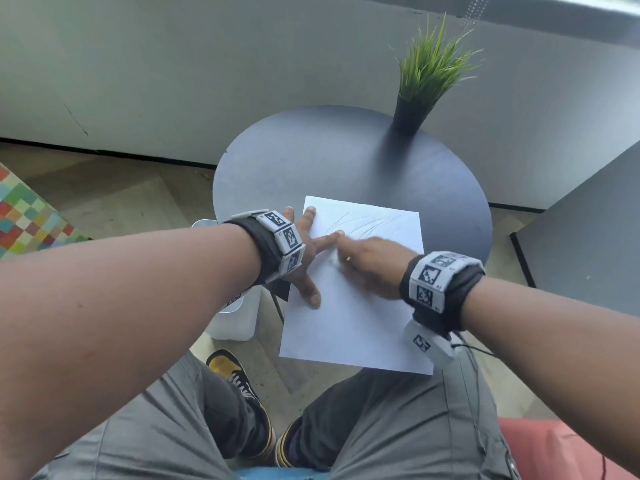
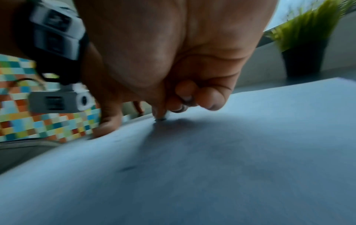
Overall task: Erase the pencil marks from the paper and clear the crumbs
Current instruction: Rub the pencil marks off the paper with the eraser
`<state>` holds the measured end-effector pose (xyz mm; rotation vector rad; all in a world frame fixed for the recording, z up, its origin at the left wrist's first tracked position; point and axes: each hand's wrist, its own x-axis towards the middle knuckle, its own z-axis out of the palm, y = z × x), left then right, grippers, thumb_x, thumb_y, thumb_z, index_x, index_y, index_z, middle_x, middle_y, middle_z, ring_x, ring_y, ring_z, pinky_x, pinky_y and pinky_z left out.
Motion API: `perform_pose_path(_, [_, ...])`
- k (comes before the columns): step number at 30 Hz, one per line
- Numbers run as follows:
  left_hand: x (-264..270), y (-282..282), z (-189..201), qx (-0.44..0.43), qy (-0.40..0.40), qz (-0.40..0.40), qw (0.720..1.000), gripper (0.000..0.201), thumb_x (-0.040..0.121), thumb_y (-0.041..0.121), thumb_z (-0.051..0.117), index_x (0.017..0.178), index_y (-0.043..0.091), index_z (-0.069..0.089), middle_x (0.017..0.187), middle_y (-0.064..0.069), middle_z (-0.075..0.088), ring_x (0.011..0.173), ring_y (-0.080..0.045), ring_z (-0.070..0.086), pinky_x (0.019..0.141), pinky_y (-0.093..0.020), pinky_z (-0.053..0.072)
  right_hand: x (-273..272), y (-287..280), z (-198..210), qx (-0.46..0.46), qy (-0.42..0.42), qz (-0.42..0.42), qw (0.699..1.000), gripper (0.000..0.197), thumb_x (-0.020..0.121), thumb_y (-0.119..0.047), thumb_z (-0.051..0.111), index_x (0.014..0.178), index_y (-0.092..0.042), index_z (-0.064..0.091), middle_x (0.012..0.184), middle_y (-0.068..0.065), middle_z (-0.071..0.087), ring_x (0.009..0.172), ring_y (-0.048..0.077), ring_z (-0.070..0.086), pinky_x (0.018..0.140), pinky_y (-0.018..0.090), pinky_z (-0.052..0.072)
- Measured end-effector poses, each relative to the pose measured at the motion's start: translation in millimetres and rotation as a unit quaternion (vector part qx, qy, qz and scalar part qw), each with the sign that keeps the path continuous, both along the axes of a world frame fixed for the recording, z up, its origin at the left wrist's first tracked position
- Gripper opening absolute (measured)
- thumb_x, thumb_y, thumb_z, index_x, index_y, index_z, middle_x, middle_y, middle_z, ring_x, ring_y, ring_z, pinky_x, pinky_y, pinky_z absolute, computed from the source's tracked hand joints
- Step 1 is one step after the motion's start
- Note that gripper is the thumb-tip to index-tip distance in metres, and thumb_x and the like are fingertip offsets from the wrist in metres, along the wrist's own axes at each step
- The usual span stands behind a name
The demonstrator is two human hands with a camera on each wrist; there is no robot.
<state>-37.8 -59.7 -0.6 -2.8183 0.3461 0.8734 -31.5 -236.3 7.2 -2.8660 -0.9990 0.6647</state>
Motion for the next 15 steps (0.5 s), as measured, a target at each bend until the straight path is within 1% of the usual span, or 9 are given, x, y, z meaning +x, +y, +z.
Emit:
perform_pose_path(2, [1, -1, 0, 0.005, 0.0, -0.002, 1.0, 0.134, 0.049, 0.09, 0.066, 0.145, 0.055, -0.021, 0.161, -0.014, -0.022, 0.145, -0.053, -0.007, 0.112, -0.068, 0.02, 22, -9, -1, 0.008, -0.046, -0.095, 0.994, 0.021, 0.098, -0.033, 0.037, 0.104, -0.013, 0.037, 0.1, 0.017, 0.061, 0.085, 0.035, 0.056, 0.073, 0.041, 0.048])
perform_pose_path(3, [1, 0, 0, 0.007, 0.001, -0.002, 1.0, 0.134, 0.048, 0.091, 0.065, 0.145, 0.055, -0.022, 0.161, -0.014, -0.022, 0.145, -0.053, -0.007, 0.112, -0.068, 0.021, 24, -9, -4, 0.006, -0.058, -0.118, 0.991, 0.018, 0.098, -0.031, 0.038, 0.098, -0.014, 0.034, 0.097, 0.017, 0.06, 0.081, 0.035, 0.054, 0.069, 0.04, 0.046])
perform_pose_path(4, [0, 1, 0, 0.007, 0.001, -0.001, 1.0, 0.134, 0.048, 0.091, 0.065, 0.145, 0.056, -0.021, 0.161, -0.013, -0.022, 0.145, -0.052, -0.007, 0.112, -0.068, 0.021, 21, -8, -6, 0.007, -0.065, -0.107, 0.992, 0.015, 0.097, -0.028, 0.039, 0.095, -0.016, 0.03, 0.094, 0.015, 0.059, 0.078, 0.033, 0.052, 0.066, 0.038, 0.043])
perform_pose_path(6, [-1, 1, -1, 0.001, 0.0, 0.0, 1.0, 0.134, 0.049, 0.089, 0.067, 0.146, 0.055, -0.019, 0.161, -0.013, -0.022, 0.145, -0.052, -0.008, 0.111, -0.069, 0.02, 4, -1, -9, 0.017, -0.032, -0.03, 0.999, 0.013, 0.097, -0.024, 0.04, 0.1, -0.018, 0.029, 0.088, 0.008, 0.055, 0.075, 0.03, 0.048, 0.064, 0.035, 0.038])
perform_pose_path(8, [-2, 2, -1, -0.002, -0.001, -0.002, 1.0, 0.134, 0.049, 0.089, 0.067, 0.147, 0.055, -0.018, 0.162, -0.013, -0.021, 0.145, -0.052, -0.008, 0.111, -0.069, 0.021, -7, -3, -6, 0.029, 0.014, 0.017, 0.999, 0.02, 0.1, -0.035, 0.039, 0.108, -0.017, 0.035, 0.087, 0.005, 0.053, 0.077, 0.029, 0.049, 0.066, 0.034, 0.038])
perform_pose_path(10, [-2, 1, 1, 0.001, 0.002, -0.003, 1.0, 0.135, 0.048, 0.09, 0.067, 0.146, 0.055, -0.018, 0.162, -0.013, -0.021, 0.145, -0.052, -0.005, 0.111, -0.068, 0.022, 4, -11, -1, 0.041, 0.007, -0.056, 0.998, 0.029, 0.099, -0.046, 0.038, 0.106, -0.018, 0.041, 0.091, 0.008, 0.057, 0.083, 0.03, 0.053, 0.07, 0.036, 0.043])
perform_pose_path(12, [0, -1, 6, 0.003, 0.003, -0.005, 1.0, 0.134, 0.048, 0.09, 0.067, 0.148, 0.054, -0.014, 0.162, -0.011, -0.02, 0.146, -0.049, -0.006, 0.111, -0.068, 0.022, 17, -22, 0, 0.034, -0.005, -0.138, 0.99, 0.027, 0.098, -0.044, 0.039, 0.109, -0.019, 0.044, 0.094, 0.01, 0.057, 0.086, 0.032, 0.055, 0.07, 0.035, 0.044])
perform_pose_path(14, [1, -7, 11, -0.002, -0.013, -0.015, 1.0, 0.128, 0.05, 0.091, 0.064, 0.153, 0.049, 0.0, 0.163, -0.007, -0.018, 0.148, -0.043, -0.012, 0.111, -0.069, 0.02, 18, -24, -3, 0.025, -0.014, -0.15, 0.988, 0.023, 0.098, -0.039, 0.038, 0.109, -0.018, 0.044, 0.094, 0.011, 0.057, 0.086, 0.033, 0.055, 0.073, 0.037, 0.048])
perform_pose_path(15, [1, -10, 12, -0.009, -0.03, -0.025, 0.999, 0.122, 0.053, 0.093, 0.059, 0.153, 0.044, 0.009, 0.164, -0.005, -0.014, 0.149, -0.039, -0.01, 0.11, -0.068, 0.022, 18, -24, -6, 0.027, -0.02, -0.142, 0.989, 0.022, 0.098, -0.037, 0.037, 0.106, -0.017, 0.042, 0.096, 0.013, 0.059, 0.087, 0.034, 0.055, 0.076, 0.04, 0.049])
